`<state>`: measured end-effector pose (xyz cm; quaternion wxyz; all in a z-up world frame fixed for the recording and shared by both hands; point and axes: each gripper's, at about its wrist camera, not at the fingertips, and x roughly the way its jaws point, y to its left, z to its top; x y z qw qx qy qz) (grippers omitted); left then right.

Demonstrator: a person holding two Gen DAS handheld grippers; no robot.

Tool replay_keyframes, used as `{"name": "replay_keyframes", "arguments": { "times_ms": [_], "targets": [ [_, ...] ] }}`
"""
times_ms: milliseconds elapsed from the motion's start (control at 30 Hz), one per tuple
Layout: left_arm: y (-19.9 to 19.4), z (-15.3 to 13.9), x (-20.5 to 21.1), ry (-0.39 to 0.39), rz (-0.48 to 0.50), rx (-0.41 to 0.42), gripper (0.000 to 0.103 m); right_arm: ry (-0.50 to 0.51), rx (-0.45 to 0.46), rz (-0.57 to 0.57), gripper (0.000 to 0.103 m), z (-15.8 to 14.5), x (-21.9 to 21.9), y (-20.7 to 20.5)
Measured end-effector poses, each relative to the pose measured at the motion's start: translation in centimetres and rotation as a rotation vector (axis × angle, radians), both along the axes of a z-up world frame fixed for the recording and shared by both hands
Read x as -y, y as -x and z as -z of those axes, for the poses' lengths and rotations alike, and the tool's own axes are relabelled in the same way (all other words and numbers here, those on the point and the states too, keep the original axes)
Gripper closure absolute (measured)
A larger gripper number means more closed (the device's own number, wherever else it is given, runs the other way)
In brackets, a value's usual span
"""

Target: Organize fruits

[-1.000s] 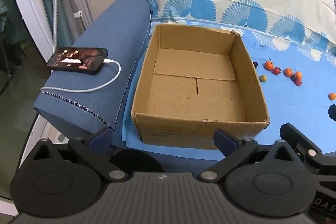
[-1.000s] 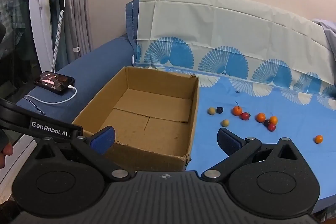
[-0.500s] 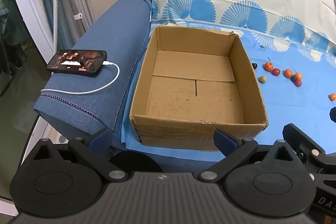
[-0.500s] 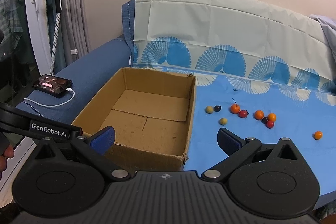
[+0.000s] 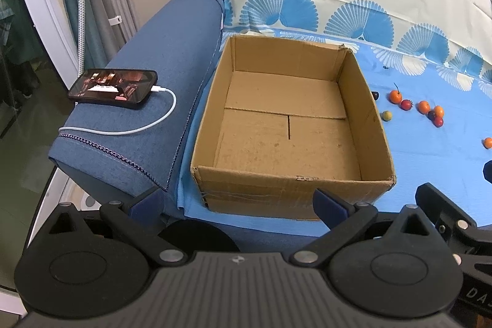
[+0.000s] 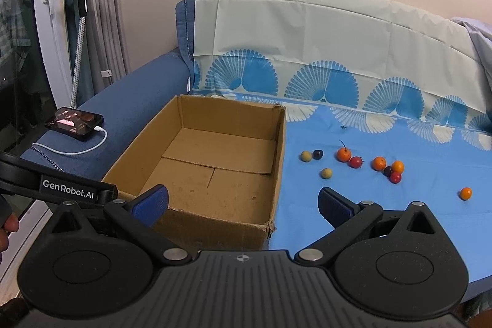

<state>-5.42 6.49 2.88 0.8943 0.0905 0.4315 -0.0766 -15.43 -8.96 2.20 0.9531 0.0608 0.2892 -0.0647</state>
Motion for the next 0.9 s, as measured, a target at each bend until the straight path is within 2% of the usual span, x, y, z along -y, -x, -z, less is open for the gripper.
{"name": "replay_keyframes", "arguments": {
  "times_ms": [900],
  "targets": [
    [0.0,0.2,1.0,-0.025,0.006,-0.001,0.000,-0.044,-0.001,0.001,0.000,0.8,1.0,-0.1]
  ]
}}
